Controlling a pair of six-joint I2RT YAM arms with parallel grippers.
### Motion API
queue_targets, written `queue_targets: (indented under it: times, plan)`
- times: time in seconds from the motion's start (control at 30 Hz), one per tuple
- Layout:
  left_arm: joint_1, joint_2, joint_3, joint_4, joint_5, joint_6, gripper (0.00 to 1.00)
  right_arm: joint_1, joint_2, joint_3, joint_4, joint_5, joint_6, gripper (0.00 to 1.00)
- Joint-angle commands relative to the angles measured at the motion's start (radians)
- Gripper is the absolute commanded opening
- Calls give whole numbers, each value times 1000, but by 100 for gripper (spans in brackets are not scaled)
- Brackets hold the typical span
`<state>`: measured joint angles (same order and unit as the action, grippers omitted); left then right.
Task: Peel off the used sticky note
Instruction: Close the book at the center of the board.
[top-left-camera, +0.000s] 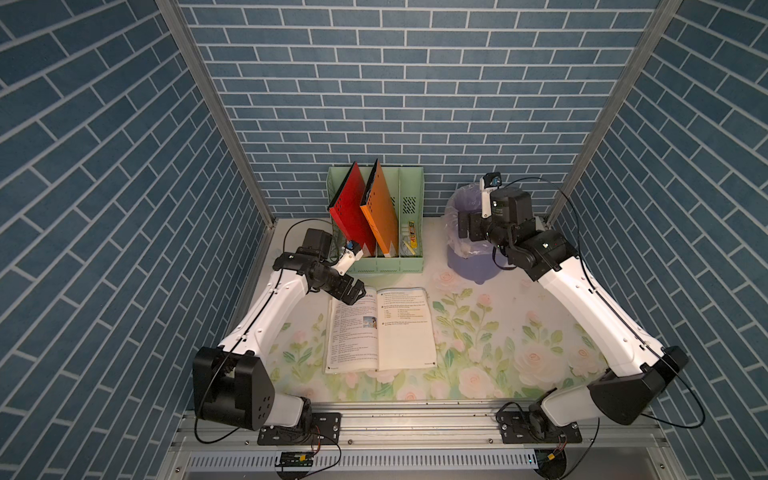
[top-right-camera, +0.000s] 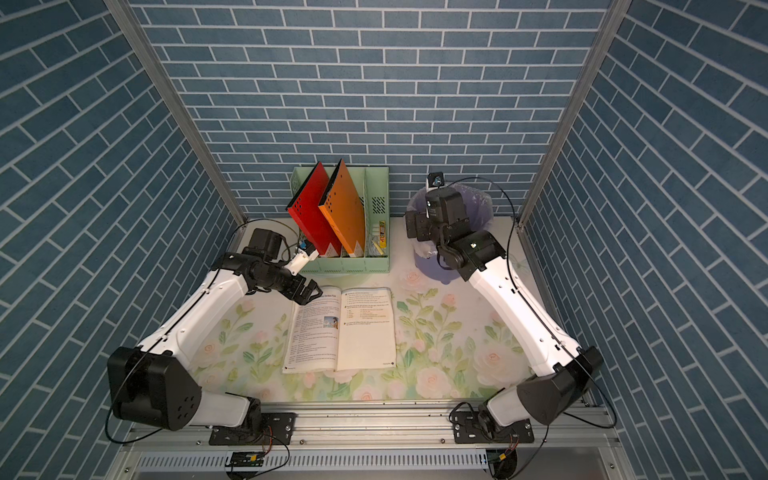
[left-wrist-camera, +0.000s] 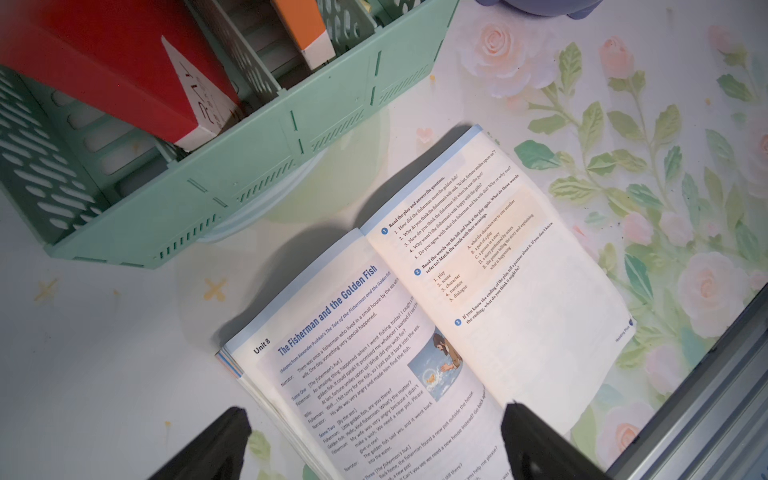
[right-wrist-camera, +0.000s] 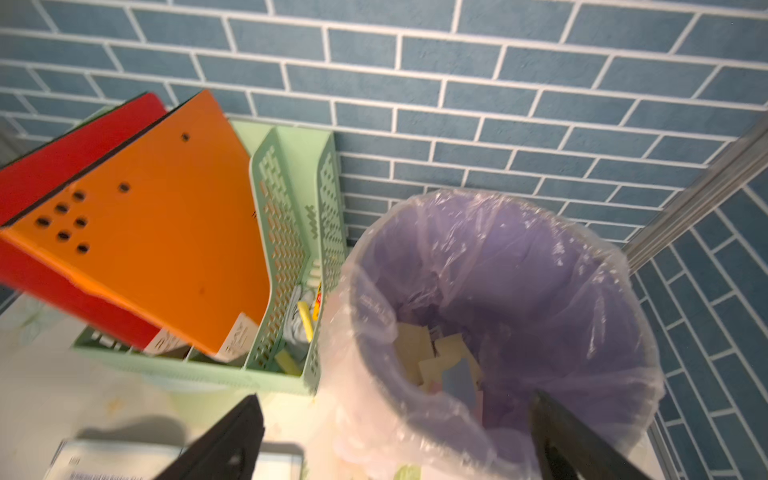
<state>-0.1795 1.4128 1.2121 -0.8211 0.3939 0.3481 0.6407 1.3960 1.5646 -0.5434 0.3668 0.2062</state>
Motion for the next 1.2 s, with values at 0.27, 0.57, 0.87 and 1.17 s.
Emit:
queue_targets:
  times: [0.27,0.57,0.87,1.17]
  plan:
    - [97,-55,-165,-10,-65,123,94,194,-308,-652,145,-181,412,99]
    - [80,-67,-273,21,-77,151,75,216,-249,-1052,580,-399,675,95]
    - [49,-47,-345,72,-132,153,68,214,-85,-1120,816,-474,733,95]
    - [105,-58,-358,85,-223,190,63,214,75,-1099,897,-489,759,95]
